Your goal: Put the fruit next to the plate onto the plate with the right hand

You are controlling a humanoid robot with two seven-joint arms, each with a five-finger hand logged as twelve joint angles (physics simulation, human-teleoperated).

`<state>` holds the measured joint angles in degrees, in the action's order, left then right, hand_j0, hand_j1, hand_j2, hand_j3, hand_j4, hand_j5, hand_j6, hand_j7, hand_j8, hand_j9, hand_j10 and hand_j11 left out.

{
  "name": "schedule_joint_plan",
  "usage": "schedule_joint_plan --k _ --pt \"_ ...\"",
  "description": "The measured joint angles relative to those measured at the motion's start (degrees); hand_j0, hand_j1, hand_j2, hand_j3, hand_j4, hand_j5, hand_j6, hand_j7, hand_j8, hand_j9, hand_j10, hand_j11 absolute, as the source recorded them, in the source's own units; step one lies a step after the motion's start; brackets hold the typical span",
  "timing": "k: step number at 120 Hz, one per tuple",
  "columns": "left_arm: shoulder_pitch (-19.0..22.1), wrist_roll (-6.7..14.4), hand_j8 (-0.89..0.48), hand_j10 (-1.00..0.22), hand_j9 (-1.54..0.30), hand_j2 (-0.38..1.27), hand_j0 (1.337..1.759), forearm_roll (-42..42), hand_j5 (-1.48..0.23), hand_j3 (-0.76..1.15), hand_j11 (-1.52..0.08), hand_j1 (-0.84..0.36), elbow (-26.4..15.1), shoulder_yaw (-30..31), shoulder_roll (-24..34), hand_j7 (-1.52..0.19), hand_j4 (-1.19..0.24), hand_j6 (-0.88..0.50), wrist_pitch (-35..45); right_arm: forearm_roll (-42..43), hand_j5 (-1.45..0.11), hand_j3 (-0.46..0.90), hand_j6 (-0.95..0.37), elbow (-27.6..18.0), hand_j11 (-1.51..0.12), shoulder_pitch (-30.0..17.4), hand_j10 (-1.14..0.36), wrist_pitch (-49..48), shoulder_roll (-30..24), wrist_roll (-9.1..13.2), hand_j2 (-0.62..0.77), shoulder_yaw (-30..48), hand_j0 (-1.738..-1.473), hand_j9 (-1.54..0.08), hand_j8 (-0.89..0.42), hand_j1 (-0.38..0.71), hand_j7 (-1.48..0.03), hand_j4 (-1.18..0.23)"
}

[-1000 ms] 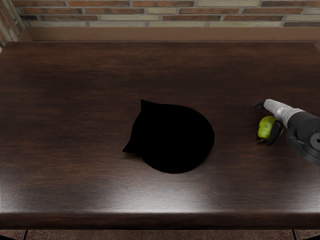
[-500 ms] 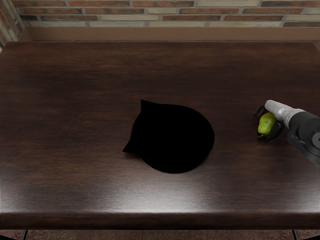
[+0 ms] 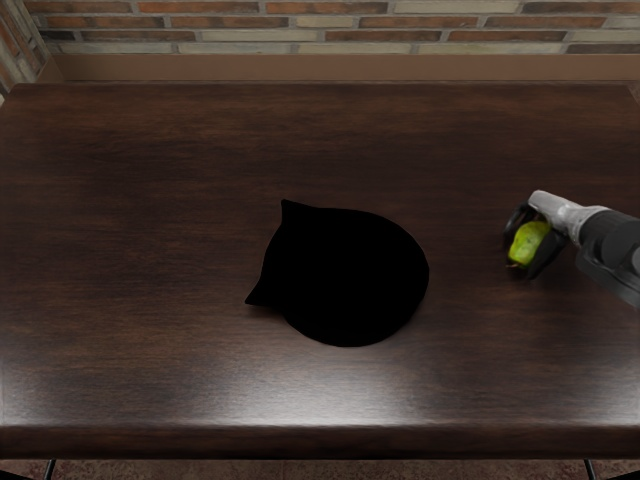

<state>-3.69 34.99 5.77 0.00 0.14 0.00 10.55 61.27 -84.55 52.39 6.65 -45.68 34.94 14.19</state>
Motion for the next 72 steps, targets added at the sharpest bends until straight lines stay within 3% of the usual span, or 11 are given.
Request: schedule_joint_plan --k 30,49,72 --pt "0.0 0.0 0.0 0.0 0.0 0.0 1.658 0.01 0.0 0.0 0.0 0.35 0.0 0.0 0.0 0.0 0.0 0.0 0.0 -3.87 -0.84 0.0 -0.55 -0.09 -0.86 1.3 -0.49 -1.17 1.03 -0.02 0.33 6.34 -1.655 -0.86 -0.39 0.15 -0.83 -0.63" --pt "0.0 0.0 0.0 0.0 0.0 0.0 1.658 0.02 0.0 0.0 0.0 0.35 0.0 0.0 0.0 0.0 0.0 0.0 0.0 -6.31 -0.89 0.0 -0.54 -0.15 -0.9 1.7 -0.48 -1.73 3.07 -0.03 0.28 8.91 -1.655 -0.91 -0.37 0.11 -0.87 -0.65" --pt "0.0 0.01 0.0 0.0 0.0 0.0 1.658 0.02 0.0 0.0 0.0 0.35 0.0 0.01 0.0 0.0 0.0 0.0 0.0 -9.02 -0.93 0.0 -0.48 -0.25 -0.93 1.83 -0.42 -3.3 4.92 0.0 0.42 13.33 -1.656 -0.93 -0.31 0.21 -0.88 -0.64"
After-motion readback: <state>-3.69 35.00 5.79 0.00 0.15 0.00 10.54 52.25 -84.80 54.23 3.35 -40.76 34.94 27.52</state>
